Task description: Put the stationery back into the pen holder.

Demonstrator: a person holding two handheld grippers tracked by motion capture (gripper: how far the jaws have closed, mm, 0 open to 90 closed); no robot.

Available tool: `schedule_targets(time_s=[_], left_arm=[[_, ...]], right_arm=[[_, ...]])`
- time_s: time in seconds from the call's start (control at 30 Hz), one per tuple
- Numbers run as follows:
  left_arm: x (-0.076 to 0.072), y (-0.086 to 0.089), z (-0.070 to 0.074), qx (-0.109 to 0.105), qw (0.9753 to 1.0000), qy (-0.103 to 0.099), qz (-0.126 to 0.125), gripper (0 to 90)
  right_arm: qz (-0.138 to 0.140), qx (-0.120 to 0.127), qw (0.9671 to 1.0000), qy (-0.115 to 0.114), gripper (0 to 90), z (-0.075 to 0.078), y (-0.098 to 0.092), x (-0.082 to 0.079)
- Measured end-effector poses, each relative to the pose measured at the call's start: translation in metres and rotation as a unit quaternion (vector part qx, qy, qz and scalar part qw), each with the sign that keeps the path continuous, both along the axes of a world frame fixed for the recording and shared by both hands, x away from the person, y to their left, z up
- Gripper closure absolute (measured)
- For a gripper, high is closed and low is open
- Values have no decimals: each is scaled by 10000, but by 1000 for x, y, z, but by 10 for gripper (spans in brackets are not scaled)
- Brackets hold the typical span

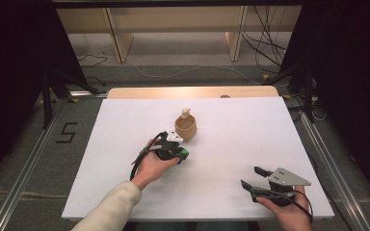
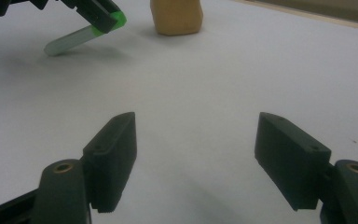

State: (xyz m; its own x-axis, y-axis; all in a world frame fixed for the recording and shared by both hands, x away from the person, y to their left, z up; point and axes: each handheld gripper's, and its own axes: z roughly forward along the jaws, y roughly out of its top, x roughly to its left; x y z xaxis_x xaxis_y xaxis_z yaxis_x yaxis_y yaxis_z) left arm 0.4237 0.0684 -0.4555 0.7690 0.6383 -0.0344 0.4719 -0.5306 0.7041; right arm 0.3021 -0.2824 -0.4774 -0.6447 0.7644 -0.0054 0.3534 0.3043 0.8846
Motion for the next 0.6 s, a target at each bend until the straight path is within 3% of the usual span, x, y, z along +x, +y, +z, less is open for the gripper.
schedule_targets(time_s=[0.6], left_arm=[[-1, 3, 11, -273, 9990, -340, 104, 671]], right_arm=[[5, 8, 10000, 7, 303, 0, 0, 0]])
